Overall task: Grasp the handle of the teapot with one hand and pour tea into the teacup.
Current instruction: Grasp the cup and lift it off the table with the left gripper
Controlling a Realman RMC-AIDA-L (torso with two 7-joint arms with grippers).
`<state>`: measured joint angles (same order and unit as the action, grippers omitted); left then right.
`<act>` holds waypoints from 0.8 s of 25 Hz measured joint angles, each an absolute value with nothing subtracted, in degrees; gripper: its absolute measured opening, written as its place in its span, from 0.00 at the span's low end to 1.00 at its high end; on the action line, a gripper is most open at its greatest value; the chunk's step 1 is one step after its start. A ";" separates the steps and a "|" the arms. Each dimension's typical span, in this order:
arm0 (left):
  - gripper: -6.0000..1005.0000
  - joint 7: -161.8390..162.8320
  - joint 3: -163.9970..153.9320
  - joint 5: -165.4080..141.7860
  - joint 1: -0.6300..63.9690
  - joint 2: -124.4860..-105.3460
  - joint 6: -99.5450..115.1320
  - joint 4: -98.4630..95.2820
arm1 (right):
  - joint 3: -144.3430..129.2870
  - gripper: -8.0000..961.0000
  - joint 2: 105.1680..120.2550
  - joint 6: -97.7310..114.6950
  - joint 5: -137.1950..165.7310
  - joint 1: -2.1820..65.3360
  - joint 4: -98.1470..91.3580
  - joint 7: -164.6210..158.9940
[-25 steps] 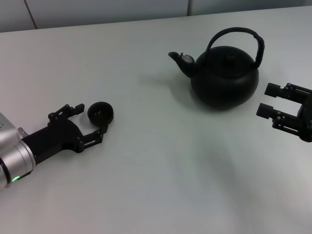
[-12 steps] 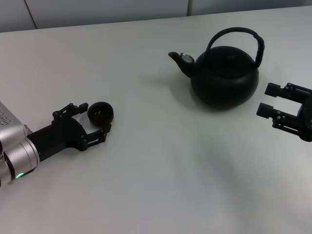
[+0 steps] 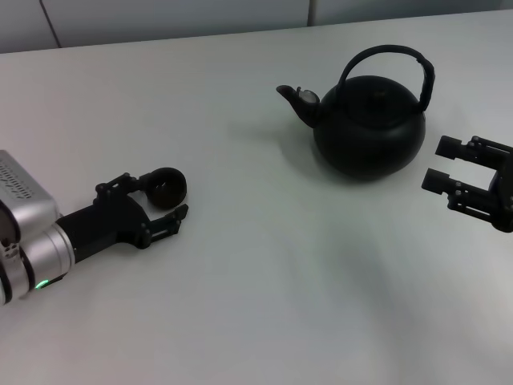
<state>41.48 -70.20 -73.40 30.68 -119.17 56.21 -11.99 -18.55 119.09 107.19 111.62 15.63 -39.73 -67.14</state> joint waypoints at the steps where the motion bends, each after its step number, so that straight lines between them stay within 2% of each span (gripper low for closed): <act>1: 0.68 41.49 -70.53 -73.39 30.81 -119.17 56.16 -11.99 | -18.54 0.65 119.09 107.19 111.62 15.64 -39.74 -67.14; 20: 0.66 41.61 -71.30 -73.48 31.44 -119.18 60.51 -12.99 | -18.00 0.65 119.09 107.23 111.62 15.50 -39.43 -67.14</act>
<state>41.61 -71.30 -73.48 31.44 -119.18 60.51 -12.99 -18.00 119.09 107.23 111.62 15.50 -39.43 -67.14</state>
